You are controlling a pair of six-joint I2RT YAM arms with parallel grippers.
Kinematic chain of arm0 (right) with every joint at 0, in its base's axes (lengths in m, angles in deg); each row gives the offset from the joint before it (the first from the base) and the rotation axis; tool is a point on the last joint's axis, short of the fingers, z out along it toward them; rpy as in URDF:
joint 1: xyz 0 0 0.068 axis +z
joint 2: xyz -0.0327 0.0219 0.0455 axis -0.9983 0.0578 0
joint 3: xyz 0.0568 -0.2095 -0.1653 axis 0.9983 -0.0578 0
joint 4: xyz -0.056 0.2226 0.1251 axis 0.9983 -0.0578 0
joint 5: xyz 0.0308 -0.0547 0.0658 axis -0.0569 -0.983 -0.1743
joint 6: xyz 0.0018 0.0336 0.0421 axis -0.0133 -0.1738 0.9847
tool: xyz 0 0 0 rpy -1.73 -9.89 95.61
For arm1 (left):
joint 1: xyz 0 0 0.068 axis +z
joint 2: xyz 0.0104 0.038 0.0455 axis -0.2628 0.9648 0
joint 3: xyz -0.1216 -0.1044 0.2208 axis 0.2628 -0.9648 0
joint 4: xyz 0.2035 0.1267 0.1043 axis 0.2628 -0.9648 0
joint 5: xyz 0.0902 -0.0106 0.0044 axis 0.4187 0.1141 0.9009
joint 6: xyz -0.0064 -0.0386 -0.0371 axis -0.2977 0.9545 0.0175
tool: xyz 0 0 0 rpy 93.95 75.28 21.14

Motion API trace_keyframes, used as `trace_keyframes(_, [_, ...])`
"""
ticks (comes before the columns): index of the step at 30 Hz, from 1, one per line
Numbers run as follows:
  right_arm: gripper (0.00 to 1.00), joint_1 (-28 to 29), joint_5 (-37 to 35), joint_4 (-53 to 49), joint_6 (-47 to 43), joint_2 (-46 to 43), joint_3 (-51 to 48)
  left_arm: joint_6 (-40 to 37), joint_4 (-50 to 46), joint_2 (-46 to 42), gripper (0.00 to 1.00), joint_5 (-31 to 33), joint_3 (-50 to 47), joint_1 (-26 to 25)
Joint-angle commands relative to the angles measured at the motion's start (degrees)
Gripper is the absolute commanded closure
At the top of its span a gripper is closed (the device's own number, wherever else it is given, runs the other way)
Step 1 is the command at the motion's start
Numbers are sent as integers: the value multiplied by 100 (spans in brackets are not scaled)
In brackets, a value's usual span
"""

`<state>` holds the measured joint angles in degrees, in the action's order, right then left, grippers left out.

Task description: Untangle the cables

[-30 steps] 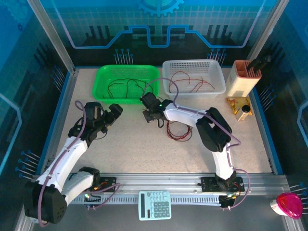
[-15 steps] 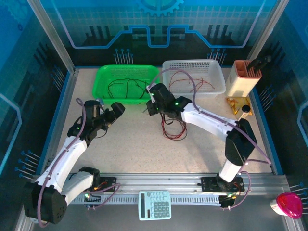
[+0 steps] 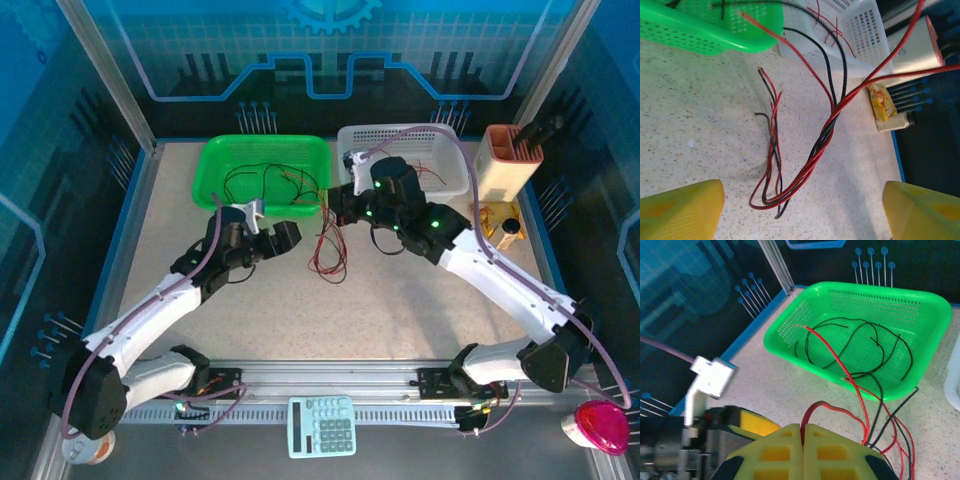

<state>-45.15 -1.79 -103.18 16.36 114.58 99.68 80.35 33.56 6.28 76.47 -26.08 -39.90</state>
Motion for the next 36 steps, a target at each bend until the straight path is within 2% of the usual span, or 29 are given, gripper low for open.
trace_keyframes(1, [100, -66, 342, 152, 231, -263, -74, -407, 493, 149, 22, 245, 422, -172])
trace_keyframes(3, [100, -67, 393, 139, 258, -334, -86, -490, 571, 293, 26, 254, 582, -243])
trace_keyframes(11, [100, -76, 573, 173, 394, -419, -187, -899, 724, 1033, 32, 224, 1261, -641])
trace_keyframes(16, [100, -75, 626, 199, 453, -508, -240, -1050, 818, 1381, 38, 418, 1440, -875])
trace_keyframes(23, [100, -74, 741, 282, 577, -761, -273, -1079, 1121, 1774, 51, 935, 1372, -1013])
trace_keyframes(26, [100, -74, 746, 268, 579, -893, -224, -1060, 1188, 1966, 58, 972, 1365, -1022])
trace_keyframes(28, [100, -81, 749, 259, 587, -968, -175, -1045, 1228, 2074, 59, 973, 1346, -1045])
trace_keyframes(32, [100, -97, 758, 250, 579, -1103, -54, -1017, 1306, 2243, 71, 982, 1270, -1091])
trace_keyframes(36, [100, -170, 767, 270, 579, -1174, 75, -965, 1388, 2369, 76, 969, 1134, -1120])
